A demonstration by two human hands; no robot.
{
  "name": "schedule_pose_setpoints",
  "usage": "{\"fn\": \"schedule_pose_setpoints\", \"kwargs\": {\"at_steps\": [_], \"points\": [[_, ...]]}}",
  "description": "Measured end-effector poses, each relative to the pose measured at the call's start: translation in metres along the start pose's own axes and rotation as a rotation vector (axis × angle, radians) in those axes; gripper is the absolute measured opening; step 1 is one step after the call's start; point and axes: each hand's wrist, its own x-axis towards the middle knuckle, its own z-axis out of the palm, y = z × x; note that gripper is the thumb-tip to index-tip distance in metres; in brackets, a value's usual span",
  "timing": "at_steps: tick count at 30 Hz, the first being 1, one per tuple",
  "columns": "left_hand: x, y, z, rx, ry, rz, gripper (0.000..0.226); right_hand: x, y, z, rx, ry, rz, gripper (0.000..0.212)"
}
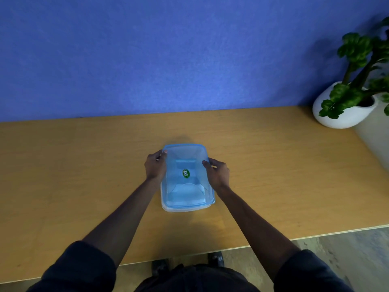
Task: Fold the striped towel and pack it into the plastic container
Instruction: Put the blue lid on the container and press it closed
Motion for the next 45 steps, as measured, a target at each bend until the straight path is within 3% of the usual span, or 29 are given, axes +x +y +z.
{"fn": "schedule_pose_setpoints", "kwargs": {"at_steps": [4,17,23,30,38,45], "points": [[-0.006,0.003,0.004,0.035,-0.017,0.026,0.041,0.003,-0.003,-0.002,-0.023,0.046,-0.035,0.030],[-0.013,0.003,-0.001,-0.159,-0.001,-0.095,0.038,-0.008,-0.010,-0.005,-0.135,0.105,-0.134,0.044],[-0.021,-0.008,-0.001,-0.160,-0.001,-0.083,0.037,-0.014,0.004,0.002,-0.226,0.110,-0.132,0.032],[-0.011,0.001,0.004,-0.189,-0.025,-0.104,0.037,-0.010,0.009,0.001,-0.219,0.132,-0.147,0.034],[0.001,0.007,0.004,-0.148,-0.051,-0.092,0.039,0.005,0.000,0.004,-0.171,0.059,-0.156,0.045],[0.003,0.007,0.010,-0.124,-0.033,-0.012,0.026,0.023,-0.003,0.005,-0.210,0.054,-0.165,0.046]]}}
